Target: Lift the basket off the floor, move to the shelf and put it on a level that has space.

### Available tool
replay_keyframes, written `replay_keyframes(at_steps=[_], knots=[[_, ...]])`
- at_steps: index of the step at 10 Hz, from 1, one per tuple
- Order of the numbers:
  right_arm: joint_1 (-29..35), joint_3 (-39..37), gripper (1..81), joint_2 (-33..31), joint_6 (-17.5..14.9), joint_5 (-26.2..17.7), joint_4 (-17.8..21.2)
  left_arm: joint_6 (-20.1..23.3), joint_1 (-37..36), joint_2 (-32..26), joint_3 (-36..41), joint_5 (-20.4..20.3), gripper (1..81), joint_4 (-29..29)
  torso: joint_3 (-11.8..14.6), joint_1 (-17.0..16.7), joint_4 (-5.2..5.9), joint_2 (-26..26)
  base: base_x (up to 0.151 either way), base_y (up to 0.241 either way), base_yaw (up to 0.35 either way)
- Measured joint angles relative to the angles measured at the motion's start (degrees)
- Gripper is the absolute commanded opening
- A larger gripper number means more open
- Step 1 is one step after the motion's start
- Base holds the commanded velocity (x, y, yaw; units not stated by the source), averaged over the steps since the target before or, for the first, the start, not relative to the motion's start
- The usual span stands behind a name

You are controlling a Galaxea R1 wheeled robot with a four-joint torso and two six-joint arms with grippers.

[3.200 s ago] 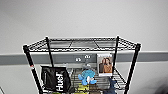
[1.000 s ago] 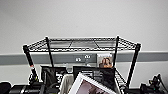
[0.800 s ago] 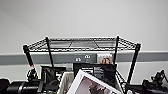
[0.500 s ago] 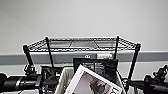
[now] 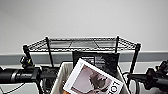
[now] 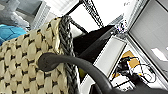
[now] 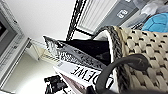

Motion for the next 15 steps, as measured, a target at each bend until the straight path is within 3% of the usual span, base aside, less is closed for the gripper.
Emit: replay_keyframes(at_steps=[7, 12, 15], knots=[[9.6, 1.1, 1.0, -0.6, 1.0, -2.0, 6.4, -8.4, -10.4, 0.0, 0.5, 3.9, 1.0, 0.1, 0.0, 0.0, 0.00, 0.0, 0.000, 0.000, 0.000], [17.9, -0.5, 1.0, -0.4, 6.7, -6.3, 6.8, -16.3, -18.4, 1.9, 0.6, 5.8, 1.0, 1.4, 0.0, 0.0, 0.00, 0.0, 0.000, 0.000, 0.000], [23.8, -2.6, 1.0, -0.4, 11.2, -10.2, 6.8, -27.0, -24.0, 3.2, 0.7, 7.7, 1.0, 6.5, 0.0, 0.0, 0.00, 0.0, 0.000, 0.000, 0.000]])
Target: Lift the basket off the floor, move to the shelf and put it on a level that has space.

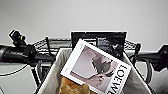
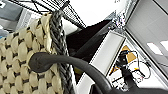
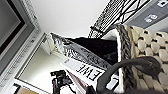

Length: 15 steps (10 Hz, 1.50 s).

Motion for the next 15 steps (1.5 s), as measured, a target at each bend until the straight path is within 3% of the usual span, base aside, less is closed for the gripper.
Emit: replay_keyframes(at_steps=[2, 11, 13, 15], knots=[[3.2, -2.5, 1.0, 1.1, 2.9, -2.3, -0.2, -4.1, -2.4, 1.4, -1.4, 1.2, 1.0, 2.6, 0.0, 0.0, 0.00, 0.0, 0.000, 0.000, 0.000], [14.3, -10.6, 1.0, 8.2, 12.6, -8.4, -1.5, -11.1, -13.1, 5.4, -7.9, 5.8, 1.0, 3.4, 0.0, 0.0, 0.00, 0.0, 0.000, 0.000, 0.000], [16.6, -12.0, 1.0, 9.3, 17.3, -9.7, -4.2, -11.6, -14.4, 7.1, -9.8, 6.3, 1.0, 3.2, 0.0, 0.0, 0.00, 0.0, 0.000, 0.000, 0.000], [19.0, -12.9, 1.0, 9.7, 24.2, -12.3, -9.4, -12.7, -15.6, 8.2, -10.9, 6.6, 1.0, 3.2, 0.0, 0.0, 0.00, 0.0, 0.000, 0.000, 0.000]])
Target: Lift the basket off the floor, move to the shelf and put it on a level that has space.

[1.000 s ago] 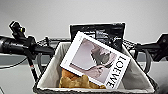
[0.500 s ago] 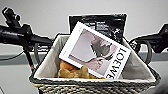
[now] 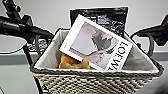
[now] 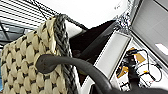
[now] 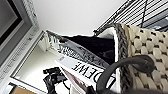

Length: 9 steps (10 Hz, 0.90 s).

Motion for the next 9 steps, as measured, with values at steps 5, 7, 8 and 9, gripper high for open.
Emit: replay_keyframes(at_steps=[5, 7, 8, 9], knots=[[2.2, -5.9, 1.0, 3.4, 5.8, -2.3, -5.9, -1.8, -3.0, 3.9, -6.3, 1.7, 1.0, -0.2, 0.0, 0.0, 0.00, 0.0, 0.000, 0.000, 0.000], [3.2, -8.4, 1.0, 6.2, 6.0, -2.3, -6.0, -1.8, -4.1, 5.5, -9.2, 3.4, 1.0, -0.2, 0.0, 0.0, 0.00, 0.0, 0.000, 0.000, 0.000], [3.9, -9.3, 1.0, 7.2, 6.0, -2.5, -6.0, -1.8, -4.8, 6.2, -10.3, 3.8, 1.0, -0.2, 0.0, 0.0, 0.00, 0.0, 0.000, 0.000, 0.000], [4.6, -10.6, 1.0, 7.6, 6.0, -2.5, -6.0, -1.9, -5.4, 6.8, -11.6, 4.0, 1.0, -0.3, 0.0, 0.0, 0.00, 0.0, 0.000, 0.000, 0.000]])
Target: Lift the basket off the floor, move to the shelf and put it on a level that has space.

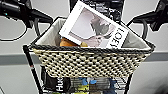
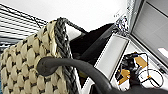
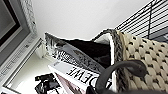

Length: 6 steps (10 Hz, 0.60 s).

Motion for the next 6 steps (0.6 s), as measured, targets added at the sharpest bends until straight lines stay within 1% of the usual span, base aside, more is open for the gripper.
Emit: replay_keyframes(at_steps=[2, 6], knots=[[0.3, -2.8, 1.0, 1.0, 0.0, -0.9, 0.0, 0.0, 0.0, 1.8, -2.5, 0.5, 1.0, 0.0, 0.0, 0.0, 0.00, 0.0, 0.000, 0.000, 0.000], [0.5, -10.2, 1.0, 6.3, -0.3, -2.9, -0.3, 0.0, 0.2, 6.1, -9.6, 2.0, 1.0, 0.3, 0.0, 0.0, 0.00, 0.0, 0.000, 0.000, 0.000]])
